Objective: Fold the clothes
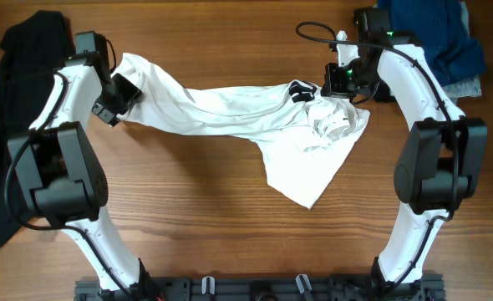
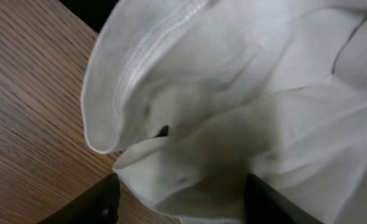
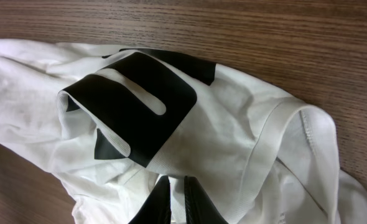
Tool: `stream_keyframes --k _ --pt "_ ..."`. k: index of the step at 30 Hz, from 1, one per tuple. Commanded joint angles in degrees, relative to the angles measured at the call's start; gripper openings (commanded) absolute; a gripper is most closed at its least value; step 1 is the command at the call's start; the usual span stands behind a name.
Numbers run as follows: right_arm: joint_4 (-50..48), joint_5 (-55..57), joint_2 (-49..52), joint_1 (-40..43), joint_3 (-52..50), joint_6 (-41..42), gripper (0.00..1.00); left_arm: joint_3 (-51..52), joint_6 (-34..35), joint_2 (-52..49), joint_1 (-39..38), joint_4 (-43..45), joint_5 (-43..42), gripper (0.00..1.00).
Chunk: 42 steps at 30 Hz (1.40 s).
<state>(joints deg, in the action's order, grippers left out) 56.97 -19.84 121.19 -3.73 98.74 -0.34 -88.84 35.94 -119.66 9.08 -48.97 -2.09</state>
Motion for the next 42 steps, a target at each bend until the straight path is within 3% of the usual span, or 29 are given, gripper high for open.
stream_keyframes --k 1,6,15,22,29,34,39,42 --pt "-0.4 0.3 -0.7 -0.5 0.3 -1.0 0.09 1.3 1.2 1.5 2.2 0.3 -0.2 0.63" --pt "-0.4 0.3 -0.7 -0.5 0.3 -1.0 0.10 5.1 1.2 1.5 2.9 3.8 -0.2 0.59" --pt "-0.7 0.3 -0.7 -0.5 0.3 -0.6 0.11 6.6 2.3 1.5 2.8 8.5 -3.7 0.41" --pt "-0.8 0.3 -0.7 -0.5 0.3 -0.5 0.11 6.6 2.2 1.5 2.8 6.8 -4.5 0.04" --pt "-0.3 0.2 -0.7 -0.5 0.3 0.5 0.10 5.6 1.5 4.3 2.8 5.4 -6.3 0.04" --pt "0.1 -4.3 -0.7 -0.5 0.3 0.5 0.04 5.0 -4.3 16.9 1.5 5.5 -7.3 0.04" --pt "2.6 -5.9 -0.8 -0.9 0.3 0.4 0.05 5.0 -5.7 27.6 0.2 7.0 -6.5 0.04" --pt "4.5 -5.9 -1.3 -1.8 0.3 0.4 0.11 5.0 -5.7 31.3 -0.2 8.6 -5.7 0.04"
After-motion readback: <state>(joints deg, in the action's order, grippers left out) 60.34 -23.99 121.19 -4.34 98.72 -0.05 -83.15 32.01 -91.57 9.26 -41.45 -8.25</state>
